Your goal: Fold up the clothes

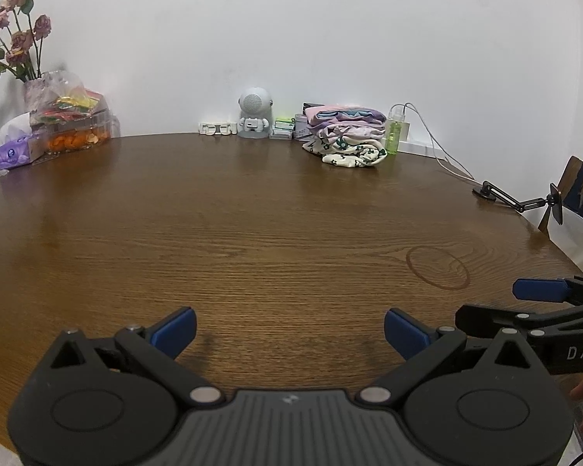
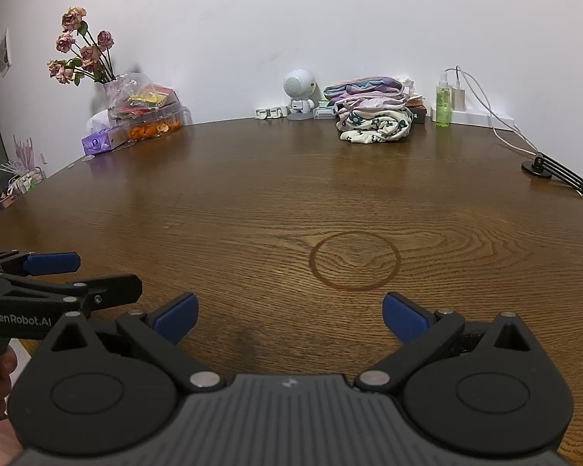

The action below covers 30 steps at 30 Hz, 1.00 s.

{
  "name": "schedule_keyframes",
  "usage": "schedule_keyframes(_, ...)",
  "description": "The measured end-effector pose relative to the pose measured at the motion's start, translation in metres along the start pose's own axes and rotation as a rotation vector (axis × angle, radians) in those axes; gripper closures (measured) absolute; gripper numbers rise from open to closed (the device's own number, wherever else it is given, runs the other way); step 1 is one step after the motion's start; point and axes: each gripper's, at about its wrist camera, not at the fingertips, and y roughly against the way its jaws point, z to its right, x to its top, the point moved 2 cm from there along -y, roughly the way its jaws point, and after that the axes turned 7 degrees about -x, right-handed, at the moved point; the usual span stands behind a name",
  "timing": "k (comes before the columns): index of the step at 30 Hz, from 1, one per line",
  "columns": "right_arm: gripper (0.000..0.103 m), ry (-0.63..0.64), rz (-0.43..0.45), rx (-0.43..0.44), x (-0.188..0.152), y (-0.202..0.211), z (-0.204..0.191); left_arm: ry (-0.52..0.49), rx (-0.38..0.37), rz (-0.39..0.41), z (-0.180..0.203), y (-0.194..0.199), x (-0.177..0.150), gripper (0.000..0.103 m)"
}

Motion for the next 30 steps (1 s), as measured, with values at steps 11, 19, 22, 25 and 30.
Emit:
schedule_keyframes(11, 0.0, 0.0, -0.004, -0.001, -0.0008, 0.0003, -0.0003, 0.004, -0.005, 0.001, -0.0008, 0.0017, -0.002, 0.0)
schedule_keyframes(19, 0.0, 0.001, -0.006, 0.0, -0.0018, 0.0005, -0.0012, 0.005, -0.003, 0.0, -0.0003, 0.0009, -0.0016, 0.0)
schedule_keyframes(22, 0.0, 0.002, -0.007, 0.0, -0.002, 0.0002, -0.0013, 0.005, -0.002, 0.001, -0.001, 0.0016, -0.002, 0.0)
schedule_keyframes(25, 0.0, 0.001, -0.008, -0.001, -0.0022, -0.0002, -0.0014, 0.006, -0.001, -0.001, -0.0007, 0.0012, -0.0026, 0.0)
schedule_keyframes(30, 0.0, 0.002, -0.011, -0.003, -0.0023, -0.001, -0.0023, 0.008, -0.003, -0.004, -0.0004, -0.0002, -0.0024, 0.0)
